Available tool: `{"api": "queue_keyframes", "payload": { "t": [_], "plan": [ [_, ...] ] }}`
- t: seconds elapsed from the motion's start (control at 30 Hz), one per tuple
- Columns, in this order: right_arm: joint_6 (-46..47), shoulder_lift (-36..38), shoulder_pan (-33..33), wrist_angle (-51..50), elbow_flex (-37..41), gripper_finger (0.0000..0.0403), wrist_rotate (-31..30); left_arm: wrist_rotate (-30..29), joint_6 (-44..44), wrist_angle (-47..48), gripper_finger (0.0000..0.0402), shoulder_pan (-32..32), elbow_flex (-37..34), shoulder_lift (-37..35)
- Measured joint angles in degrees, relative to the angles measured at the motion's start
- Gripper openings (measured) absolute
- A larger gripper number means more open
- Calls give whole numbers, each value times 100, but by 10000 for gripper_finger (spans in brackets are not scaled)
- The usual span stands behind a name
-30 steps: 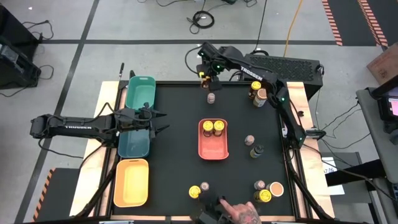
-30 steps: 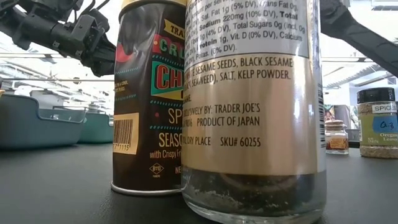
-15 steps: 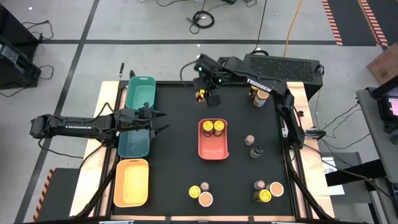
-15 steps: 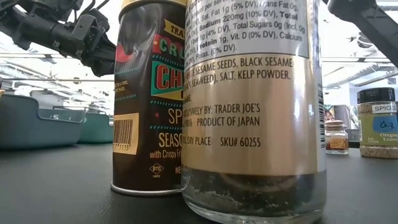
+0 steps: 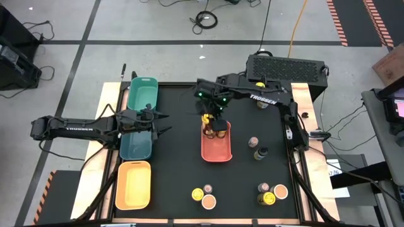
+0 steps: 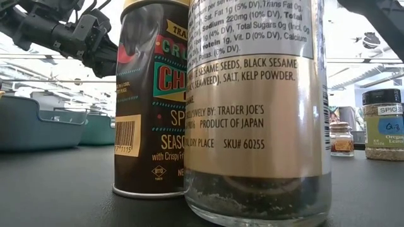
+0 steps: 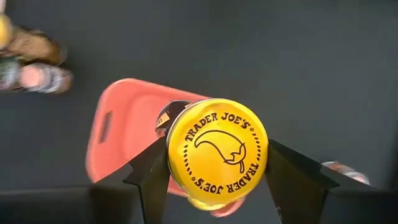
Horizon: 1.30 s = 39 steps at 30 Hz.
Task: Sort spices by type
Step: Put the yellow seasoning can in the orange bin
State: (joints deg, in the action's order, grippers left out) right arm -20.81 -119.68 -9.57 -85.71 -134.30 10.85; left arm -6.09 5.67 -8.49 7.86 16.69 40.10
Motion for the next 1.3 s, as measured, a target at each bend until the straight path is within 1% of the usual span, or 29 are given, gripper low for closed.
{"api": "queue_keyframes", "payload": {
  "t": [0.3, 0.47, 0.63, 0.73, 0.83, 0.93, 1.03, 1.2, 1.3],
  "plan": [
    [562, 42, 652, -90, 2, 212, -49, 0, 2, 0, 286, -1, 0, 1],
    [802, 42, 968, -149, 7, 212, -502, 80, 4, 0, 286, -2, 0, 0],
    [1102, 42, 1103, -195, 9, 211, -539, 121, 7, 4, 286, -4, 0, 0],
    [1214, 39, 1182, -186, 9, 211, -787, 196, 7, 6, 286, -4, 0, 2],
    [1310, 44, 1218, -113, 99, 211, -808, 298, 7, 4, 286, -11, 0, 0],
    [1375, 161, 1243, 152, 563, 210, -915, 306, 12, 11, 286, -41, 0, 0],
    [1376, 487, 1247, 739, 1417, 210, -931, 306, 20, 26, 286, -109, -2, 1],
    [1467, 1435, 1134, 1981, 2929, 210, -945, 306, 49, 44, 286, -227, -2, 0],
    [1488, 2021, 1017, 2781, 3791, 212, -1145, 305, 139, 42, 286, -243, -2, 1]
  ]
}}
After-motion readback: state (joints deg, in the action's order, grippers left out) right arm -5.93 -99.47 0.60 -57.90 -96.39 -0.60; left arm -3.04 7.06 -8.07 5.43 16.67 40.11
